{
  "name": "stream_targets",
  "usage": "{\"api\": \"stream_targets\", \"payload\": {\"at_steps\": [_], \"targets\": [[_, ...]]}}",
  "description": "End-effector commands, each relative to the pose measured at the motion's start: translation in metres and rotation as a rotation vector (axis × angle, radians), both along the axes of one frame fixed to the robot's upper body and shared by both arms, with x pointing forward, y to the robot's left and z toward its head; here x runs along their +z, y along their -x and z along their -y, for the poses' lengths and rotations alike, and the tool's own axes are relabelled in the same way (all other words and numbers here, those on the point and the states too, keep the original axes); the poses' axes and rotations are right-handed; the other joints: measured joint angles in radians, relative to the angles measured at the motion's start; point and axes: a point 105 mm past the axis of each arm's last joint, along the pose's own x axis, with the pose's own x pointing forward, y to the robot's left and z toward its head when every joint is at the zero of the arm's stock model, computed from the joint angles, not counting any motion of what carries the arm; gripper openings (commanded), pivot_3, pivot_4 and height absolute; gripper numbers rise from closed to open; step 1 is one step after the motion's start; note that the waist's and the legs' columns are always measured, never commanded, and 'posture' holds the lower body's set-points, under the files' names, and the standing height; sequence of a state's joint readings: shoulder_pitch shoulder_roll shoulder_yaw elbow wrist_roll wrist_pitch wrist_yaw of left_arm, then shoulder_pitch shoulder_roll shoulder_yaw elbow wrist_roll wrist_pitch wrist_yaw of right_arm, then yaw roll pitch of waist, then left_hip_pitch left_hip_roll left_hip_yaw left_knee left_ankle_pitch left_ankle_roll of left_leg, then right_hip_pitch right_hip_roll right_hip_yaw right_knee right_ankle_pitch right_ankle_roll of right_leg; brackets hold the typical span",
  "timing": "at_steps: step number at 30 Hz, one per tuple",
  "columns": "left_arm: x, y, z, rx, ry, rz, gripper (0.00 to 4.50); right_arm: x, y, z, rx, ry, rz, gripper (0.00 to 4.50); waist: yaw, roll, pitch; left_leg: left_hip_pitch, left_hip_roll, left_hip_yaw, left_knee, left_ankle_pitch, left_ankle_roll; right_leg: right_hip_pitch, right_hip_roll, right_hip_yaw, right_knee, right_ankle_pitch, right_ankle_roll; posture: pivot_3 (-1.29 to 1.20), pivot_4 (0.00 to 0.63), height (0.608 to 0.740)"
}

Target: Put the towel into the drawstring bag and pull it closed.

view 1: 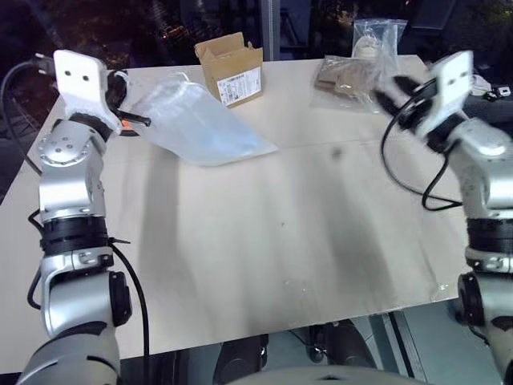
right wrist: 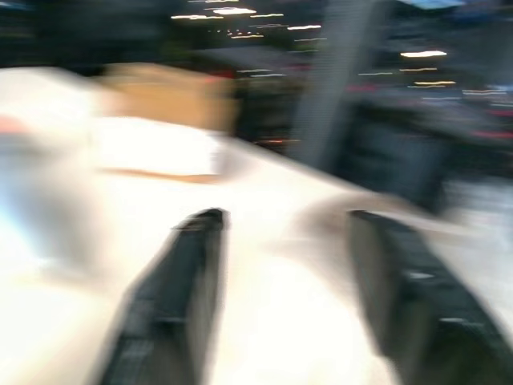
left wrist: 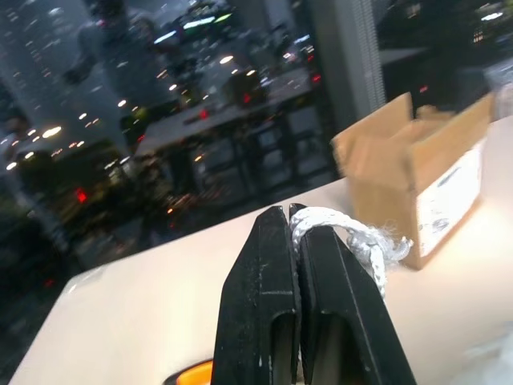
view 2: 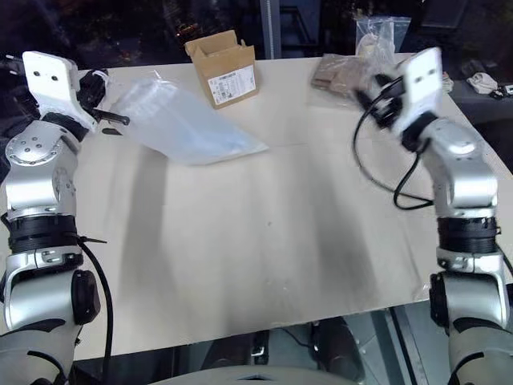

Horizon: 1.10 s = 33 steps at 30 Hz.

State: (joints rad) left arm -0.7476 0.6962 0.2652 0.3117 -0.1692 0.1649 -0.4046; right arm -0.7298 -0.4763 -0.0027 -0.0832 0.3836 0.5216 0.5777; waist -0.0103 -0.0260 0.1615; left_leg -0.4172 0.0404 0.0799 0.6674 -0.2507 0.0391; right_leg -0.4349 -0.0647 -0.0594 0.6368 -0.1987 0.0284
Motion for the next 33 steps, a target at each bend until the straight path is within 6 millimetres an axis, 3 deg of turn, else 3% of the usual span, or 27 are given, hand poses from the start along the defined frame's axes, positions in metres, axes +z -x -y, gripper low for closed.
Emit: {"api": "stream_targets", "payload": {"at_steps": [1, 5, 10, 14, 19, 23, 33], "targets": [[0.019, 0.013, 0.023, -0.098, -0.032, 0.079, 0.00, 0.012, 0.031, -0.044, 0.175, 0.028, 0.042, 3.13, 0.001, 0.000, 0.000, 0.000, 0.000, 0.000, 0.000, 0.000, 0.000, 0.000, 0.000, 0.000, 0.000, 0.000, 0.000, 0.00, 0.150, 0.740], [0.020, 0.021, 0.035, -0.148, -0.028, 0.097, 0.00, 0.044, 0.033, -0.086, 0.269, -0.075, 0.033, 3.13, -0.005, 0.000, 0.000, 0.001, -0.001, -0.004, 0.003, 0.000, 0.001, 0.001, -0.001, 0.002, -0.002, 0.000, 0.000, 0.00, 0.150, 0.740], [0.017, 0.028, 0.052, -0.201, -0.036, 0.101, 0.00, 0.069, 0.021, -0.114, 0.325, -0.134, -0.051, 3.13, -0.002, -0.001, -0.001, 0.004, -0.001, -0.006, 0.003, 0.000, 0.001, 0.001, 0.000, 0.000, 0.003, 0.000, 0.000, 0.00, 0.150, 0.740], [0.017, 0.034, 0.065, -0.231, -0.036, 0.104, 0.00, 0.068, 0.044, -0.128, 0.493, -0.120, -0.147, 3.13, 0.005, -0.002, -0.001, 0.001, -0.001, -0.006, 0.003, 0.000, 0.000, 0.001, -0.001, -0.003, 0.004, 0.000, 0.000, 0.00, 0.150, 0.740], [0.014, 0.039, 0.072, -0.248, -0.051, 0.095, 0.00, 0.054, 0.056, -0.142, 0.547, -0.063, -0.201, 3.13, -0.001, -0.002, -0.001, 0.001, -0.002, -0.007, 0.003, 0.000, 0.001, 0.001, -0.002, -0.001, 0.003, 0.001, 0.000, 0.00, 0.150, 0.740], [0.016, 0.040, 0.078, -0.262, -0.068, 0.100, 0.00, 0.040, 0.049, -0.153, 0.493, 0.005, -0.195, 3.13, -0.005, -0.002, -0.001, 0.001, -0.001, -0.007, 0.002, 0.000, 0.001, 0.001, -0.001, -0.001, 0.003, 0.000, 0.000, 0.00, 0.150, 0.740], [0.016, 0.042, 0.084, -0.273, -0.089, 0.101, 0.00, 0.022, 0.041, -0.156, 0.400, 0.109, -0.161, 3.13, -0.003, -0.002, -0.001, 0.001, -0.001, -0.008, 0.002, 0.000, 0.001, 0.000, -0.001, -0.001, 0.002, 0.000, 0.000, 0.00, 0.150, 0.740]]}}
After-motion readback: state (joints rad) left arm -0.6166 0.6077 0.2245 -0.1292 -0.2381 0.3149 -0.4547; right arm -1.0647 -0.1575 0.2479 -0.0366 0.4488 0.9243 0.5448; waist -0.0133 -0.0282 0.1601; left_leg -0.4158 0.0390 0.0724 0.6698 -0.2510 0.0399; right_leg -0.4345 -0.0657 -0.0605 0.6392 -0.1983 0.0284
